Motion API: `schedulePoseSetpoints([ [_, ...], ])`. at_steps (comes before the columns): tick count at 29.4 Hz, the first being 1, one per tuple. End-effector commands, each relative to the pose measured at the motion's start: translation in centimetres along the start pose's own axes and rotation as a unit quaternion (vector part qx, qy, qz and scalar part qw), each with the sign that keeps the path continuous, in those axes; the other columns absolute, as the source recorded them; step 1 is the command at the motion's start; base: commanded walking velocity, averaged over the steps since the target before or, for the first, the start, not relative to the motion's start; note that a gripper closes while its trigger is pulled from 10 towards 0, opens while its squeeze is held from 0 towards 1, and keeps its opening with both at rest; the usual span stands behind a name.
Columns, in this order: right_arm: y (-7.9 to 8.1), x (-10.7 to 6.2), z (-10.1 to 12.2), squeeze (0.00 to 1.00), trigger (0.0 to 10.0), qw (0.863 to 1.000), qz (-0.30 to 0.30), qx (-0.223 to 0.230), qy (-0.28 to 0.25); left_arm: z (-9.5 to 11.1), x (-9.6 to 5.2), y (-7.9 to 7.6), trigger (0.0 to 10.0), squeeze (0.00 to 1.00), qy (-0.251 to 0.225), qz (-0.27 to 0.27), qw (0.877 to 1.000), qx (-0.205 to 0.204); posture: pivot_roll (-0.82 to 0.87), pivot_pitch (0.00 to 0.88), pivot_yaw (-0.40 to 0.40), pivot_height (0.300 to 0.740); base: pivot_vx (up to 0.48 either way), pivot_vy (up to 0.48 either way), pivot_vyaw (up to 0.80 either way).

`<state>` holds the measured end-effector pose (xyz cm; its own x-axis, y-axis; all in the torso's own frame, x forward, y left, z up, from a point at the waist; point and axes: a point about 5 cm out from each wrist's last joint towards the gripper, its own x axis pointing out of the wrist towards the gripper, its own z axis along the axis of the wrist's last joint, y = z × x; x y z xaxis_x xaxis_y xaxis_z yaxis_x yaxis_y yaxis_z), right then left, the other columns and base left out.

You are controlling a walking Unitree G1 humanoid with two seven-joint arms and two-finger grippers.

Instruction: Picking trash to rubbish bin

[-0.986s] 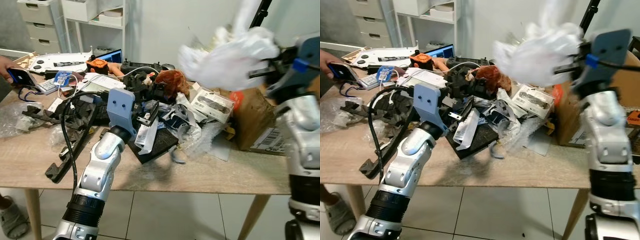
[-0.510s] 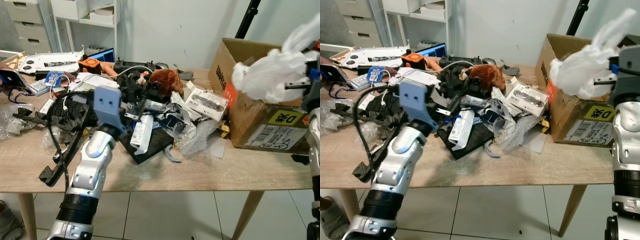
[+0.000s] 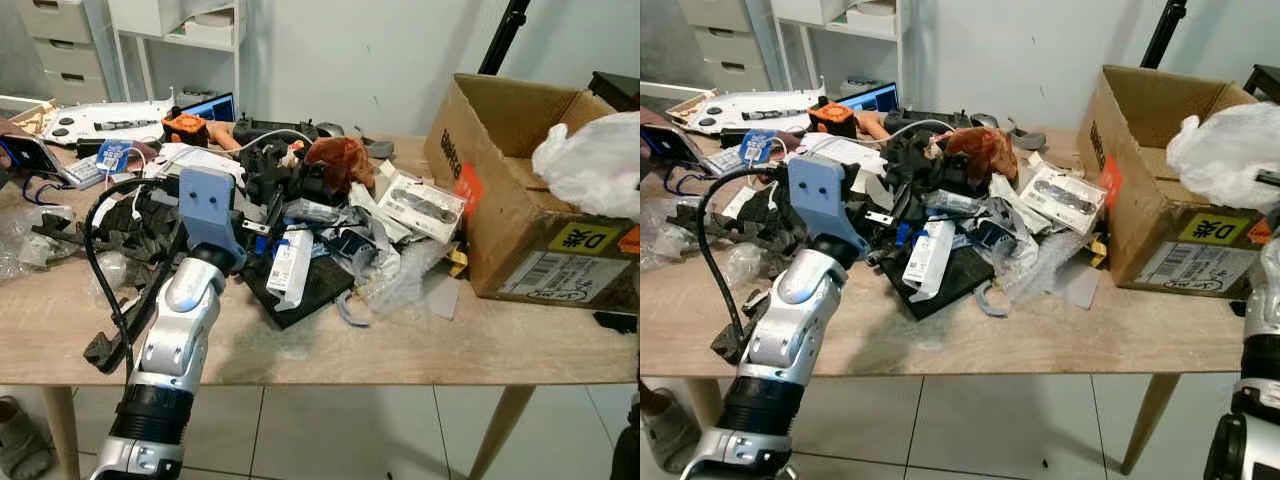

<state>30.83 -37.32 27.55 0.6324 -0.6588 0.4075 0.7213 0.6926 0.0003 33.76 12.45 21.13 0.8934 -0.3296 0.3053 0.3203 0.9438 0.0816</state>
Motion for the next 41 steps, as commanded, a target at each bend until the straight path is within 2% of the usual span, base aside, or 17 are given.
schedulePoseSetpoints([
  [1,-0.3,0.1,0.5,1.0,10.0,1.0,-0.013,-0.008,-0.013,0.0,0.3,0.0,10.0,0.0,0.001,-0.011,1.0,0.01,0.0,0.129,-0.069,0.74,0.0,0.0,0.0],
  [2,-0.1,0.1,0.7,0.91,10.0,1.0,-0.012,-0.014,-0.021,0.1,0.4,0.0,10.0,0.0,-0.001,-0.013,1.0,0.011,0.0,0.129,-0.069,0.74,0.0,0.0,0.0],
  [3,0.0,0.0,1.0,0.0,10.0,0.999,-0.021,-0.018,-0.036,0.4,0.4,0.3,10.0,0.0,-0.005,-0.006,1.0,0.011,0.01,0.131,-0.062,0.74,0.0,0.0,0.0],
  [8,-0.1,0.2,1.6,0.0,10.0,0.997,-0.052,0.008,-0.055,0.4,0.3,0.4,10.0,0.0,-0.003,0.001,1.0,0.004,0.02,0.133,-0.059,0.74,0.0,0.0,0.0],
  [10,-0.2,0.4,1.2,0.0,10.0,0.996,-0.066,0.039,-0.036,0.2,0.2,0.3,10.0,0.0,0.001,-0.003,1.0,0.004,0.01,0.14,-0.053,0.74,0.0,0.0,0.0],
  [13,-0.3,0.6,1.1,0.0,10.0,0.995,-0.074,0.06,-0.027,0.1,0.2,0.2,10.0,0.0,0.002,-0.007,1.0,0.003,0.01,0.141,-0.053,0.74,0.0,0.0,0.0],
  [14,-0.5,0.6,1.2,1.0,10.0,0.994,-0.075,0.068,-0.03,0.1,0.3,0.2,10.0,0.0,0.002,-0.007,1.0,0.003,0.01,0.141,-0.053,0.74,0.0,0.0,0.0],
  [18,-1.0,0.8,1.4,1.0,10.0,0.994,-0.085,0.067,-0.032,0.0,0.4,0.2,10.0,0.0,0.001,-0.008,1.0,0.002,0.0,0.145,-0.05,0.74,0.0,0.0,0.0],
  [19,-1.0,0.8,1.4,0.77,10.0,0.994,-0.086,0.061,-0.033,0.0,0.4,0.1,10.0,0.0,0.001,-0.008,1.0,0.001,0.0,0.145,-0.05,0.74,0.0,0.0,0.0],
  [20,-1.0,0.8,1.4,0.77,10.0,0.994,-0.086,0.061,-0.033,0.0,0.4,0.1,10.0,0.0,0.001,-0.008,1.0,0.001,0.0,0.145,-0.05,0.74,0.0,0.0,0.0],
  [21,-0.9,0.8,1.5,0.0,10.0,0.994,-0.078,0.065,-0.034,-0.1,0.4,-0.1,10.0,0.0,0.002,-0.01,1.0,-0.001,0.0,0.147,-0.05,0.74,0.0,0.0,0.0],
  [29,-0.4,0.6,2.0,0.0,10.0,0.993,-0.067,0.082,-0.058,-0.1,0.3,-0.3,10.0,0.0,0.004,-0.013,1.0,-0.003,0.0,0.15,-0.05,0.74,0.0,0.0,0.0],
  [31,-1.8,0.7,3.5,0.0,10.0,0.98,-0.123,0.117,-0.106,-0.1,0.3,-0.3,10.0,0.0,0.004,-0.013,1.0,-0.003,0.01,0.15,-0.051,0.74,0.0,0.0,0.0],
  [33,-2.2,0.7,3.9,0.0,10.0,0.975,-0.137,0.126,-0.118,-0.1,0.3,-0.3,10.0,0.0,0.003,-0.013,1.0,-0.003,0.01,0.15,-0.051,0.74,0.0,0.0,0.0],
  [35,-3.3,1.6,5.1,0.0,10.0,0.97,-0.153,0.132,-0.137,-0.1,0.4,-0.3,10.0,0.0,0.003,-0.013,1.0,-0.003,0.01,0.15,-0.051,0.74,0.0,0.0,0.0],
  [37,-3.9,2.7,6.1,0.0,10.0,0.972,-0.145,0.125,-0.138,-0.1,0.4,-0.3,10.0,0.0,0.004,-0.014,1.0,-0.004,0.0,0.15,-0.044,0.74,0.0,0.0,0.0],
  [41,-3.8,3.9,6.8,0.0,10.0,0.982,-0.109,0.096,-0.118,-0.2,0.4,-0.5,10.0,0.0,0.005,-0.016,1.0,-0.006,-0.01,0.151,-0.046,0.74,0.0,0.0,0.0],
])
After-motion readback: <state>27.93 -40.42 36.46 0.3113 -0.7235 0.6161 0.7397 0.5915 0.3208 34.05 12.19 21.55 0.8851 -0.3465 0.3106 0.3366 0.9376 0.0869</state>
